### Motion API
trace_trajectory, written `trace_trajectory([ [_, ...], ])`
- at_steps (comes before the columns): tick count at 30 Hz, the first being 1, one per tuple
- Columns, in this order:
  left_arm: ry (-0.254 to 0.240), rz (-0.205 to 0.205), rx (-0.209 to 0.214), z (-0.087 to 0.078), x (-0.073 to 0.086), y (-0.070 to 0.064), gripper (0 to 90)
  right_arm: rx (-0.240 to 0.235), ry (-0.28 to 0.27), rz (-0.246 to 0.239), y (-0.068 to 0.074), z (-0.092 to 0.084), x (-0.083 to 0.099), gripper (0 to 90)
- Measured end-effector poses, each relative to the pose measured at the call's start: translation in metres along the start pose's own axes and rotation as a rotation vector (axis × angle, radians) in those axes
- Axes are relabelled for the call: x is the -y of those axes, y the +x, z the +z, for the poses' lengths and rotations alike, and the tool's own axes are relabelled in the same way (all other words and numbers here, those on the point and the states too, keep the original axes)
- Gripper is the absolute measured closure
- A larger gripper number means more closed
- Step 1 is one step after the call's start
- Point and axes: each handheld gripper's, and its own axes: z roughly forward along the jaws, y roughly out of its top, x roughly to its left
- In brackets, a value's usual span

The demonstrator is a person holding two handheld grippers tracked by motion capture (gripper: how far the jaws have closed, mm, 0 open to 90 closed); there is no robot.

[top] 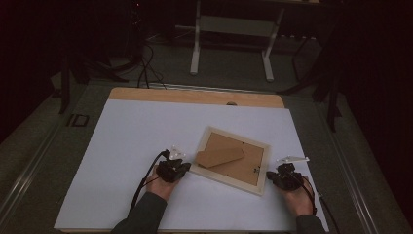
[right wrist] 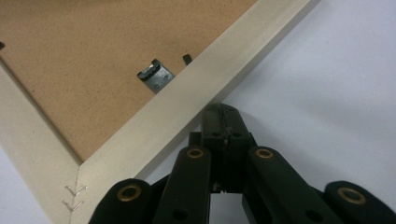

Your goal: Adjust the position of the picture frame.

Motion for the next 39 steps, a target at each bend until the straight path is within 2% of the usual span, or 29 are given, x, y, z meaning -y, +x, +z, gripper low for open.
trace_trajectory([
  [6,-0.002,-0.018,-0.014,-0.001,0.001,0.003,90.0,0.000,0.014,-0.019,0.004,0.002,-0.005,89.9],
  [11,-0.003,-0.016,-0.017,-0.003,0.002,0.006,90.0,-0.008,0.011,-0.017,0.006,0.004,-0.005,89.9],
  [16,-0.010,-0.036,-0.026,-0.007,0.004,0.013,90.0,-0.049,0.014,-0.032,0.012,0.006,-0.007,89.9],
  [24,-0.008,-0.022,-0.015,-0.014,0.011,0.018,87.8,-0.067,0.013,-0.034,0.014,0.008,-0.009,89.8],
  [35,-0.006,-0.024,-0.036,-0.021,0.015,0.018,90.0,-0.068,0.013,-0.039,0.019,0.013,-0.015,89.9],
  [39,-0.008,-0.038,-0.056,-0.021,0.016,0.018,90.0,-0.066,0.010,-0.037,0.021,0.015,-0.017,89.9],
])
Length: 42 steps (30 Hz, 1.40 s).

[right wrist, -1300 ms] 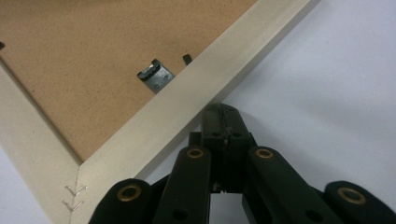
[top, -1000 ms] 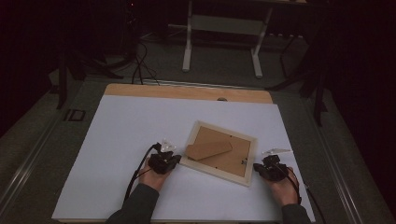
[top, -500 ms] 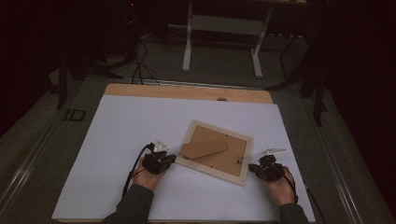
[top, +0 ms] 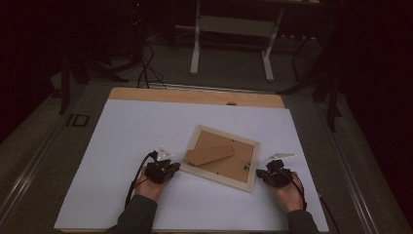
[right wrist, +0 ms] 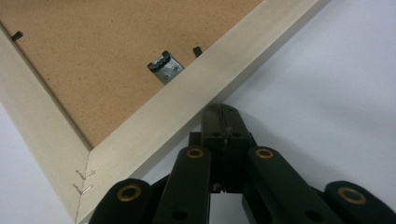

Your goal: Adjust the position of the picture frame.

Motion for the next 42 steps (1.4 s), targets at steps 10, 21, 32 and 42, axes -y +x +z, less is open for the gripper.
trace_trajectory([
  [10,-0.004,-0.020,-0.026,-0.007,0.004,0.011,90.0,-0.017,-0.023,0.002,0.008,0.009,-0.008,89.8],
  [21,-0.008,-0.031,-0.012,-0.025,0.012,0.022,90.0,-0.025,-0.028,-0.012,0.017,0.019,-0.019,89.8],
  [32,-0.003,-0.005,-0.047,-0.031,0.021,0.019,89.1,-0.025,-0.013,-0.015,0.016,0.024,-0.028,89.8],
  [42,-0.018,-0.002,-0.079,-0.023,0.020,0.025,90.0,-0.020,0.008,-0.022,0.015,0.030,-0.039,89.8],
])
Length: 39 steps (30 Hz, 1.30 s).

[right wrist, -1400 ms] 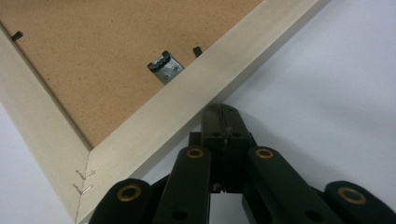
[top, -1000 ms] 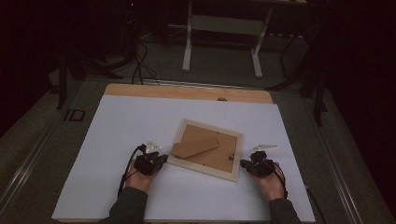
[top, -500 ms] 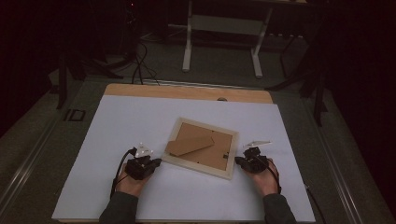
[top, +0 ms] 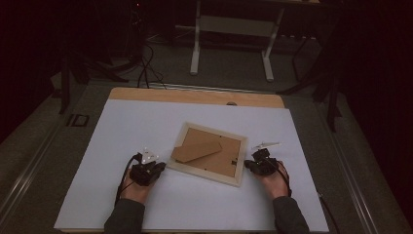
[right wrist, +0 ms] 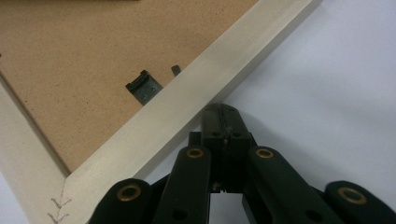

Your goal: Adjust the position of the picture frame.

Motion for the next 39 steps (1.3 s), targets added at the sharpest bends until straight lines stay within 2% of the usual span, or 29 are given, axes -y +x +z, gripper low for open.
trace_trajectory([
  [6,0.010,-0.016,-0.002,-0.001,0.000,0.000,90.0,0.013,0.008,-0.010,0.004,0.005,-0.007,89.9],
  [8,0.017,-0.007,-0.015,-0.003,0.000,-0.002,90.0,0.007,0.010,-0.010,0.007,0.007,-0.010,89.9],
  [11,0.018,-0.007,-0.011,-0.004,0.002,-0.002,90.0,-0.008,0.001,0.009,0.009,0.007,-0.008,89.9],
  [17,0.018,-0.013,-0.016,-0.004,0.002,-0.003,90.0,-0.022,0.003,-0.014,0.013,0.002,-0.001,89.8],
  [21,0.020,-0.021,-0.015,-0.005,0.003,-0.003,90.0,-0.024,-0.010,-0.004,0.015,0.002,0.003,89.9],
  [39,0.034,-0.062,-0.030,-0.012,0.007,0.001,90.0,-0.026,-0.005,-0.007,0.021,0.009,-0.007,89.9],
])
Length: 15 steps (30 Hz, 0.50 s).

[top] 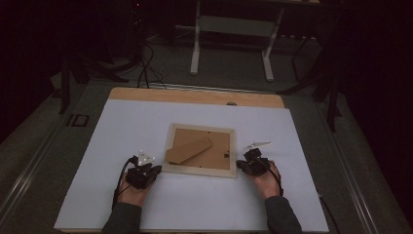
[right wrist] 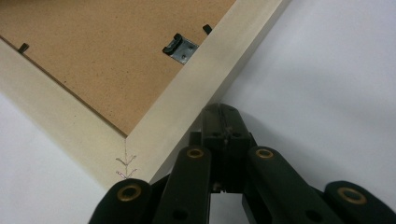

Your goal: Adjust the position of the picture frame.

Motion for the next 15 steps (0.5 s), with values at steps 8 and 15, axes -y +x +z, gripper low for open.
trace_trajectory([
  [8,0.006,-0.024,-0.002,-0.0025,0.0012,0.0046,90.0,0.001,0.008,-0.010,0.0036,0.0030,-0.0044,89.9],
  [15,0.011,-0.037,-0.011,-0.0050,0.0027,0.0062,90.0,0.002,0.003,0.002,0.0067,0.0069,-0.0082,89.9],
])
